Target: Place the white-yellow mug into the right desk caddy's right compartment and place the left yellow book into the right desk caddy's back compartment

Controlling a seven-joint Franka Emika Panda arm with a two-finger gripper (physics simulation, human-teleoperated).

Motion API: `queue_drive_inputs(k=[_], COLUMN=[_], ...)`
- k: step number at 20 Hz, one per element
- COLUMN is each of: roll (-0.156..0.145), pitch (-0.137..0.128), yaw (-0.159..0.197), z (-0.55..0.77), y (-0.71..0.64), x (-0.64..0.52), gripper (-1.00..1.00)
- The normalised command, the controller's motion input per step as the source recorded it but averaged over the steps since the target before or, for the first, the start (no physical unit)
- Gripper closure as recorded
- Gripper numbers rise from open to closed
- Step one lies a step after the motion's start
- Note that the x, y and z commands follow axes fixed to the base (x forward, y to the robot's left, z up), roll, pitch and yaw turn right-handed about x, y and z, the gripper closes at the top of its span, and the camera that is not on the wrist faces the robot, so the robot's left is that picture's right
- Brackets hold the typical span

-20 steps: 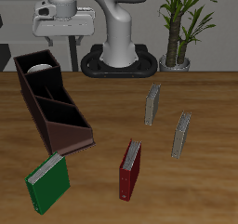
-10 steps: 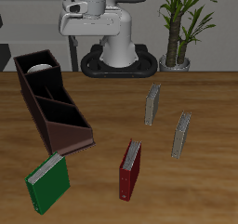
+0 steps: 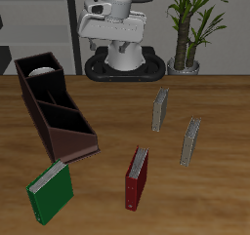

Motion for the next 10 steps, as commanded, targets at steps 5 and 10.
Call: queue_drive_inputs(k=[5, 10], roll=[0.026, 0.008], pitch=[0.017, 0.009], yaw=[-0.02, -0.025], z=[0.03, 0.07], y=[0.54, 0.44], x=[0.28, 0.35], gripper=[-1.0, -1.0])
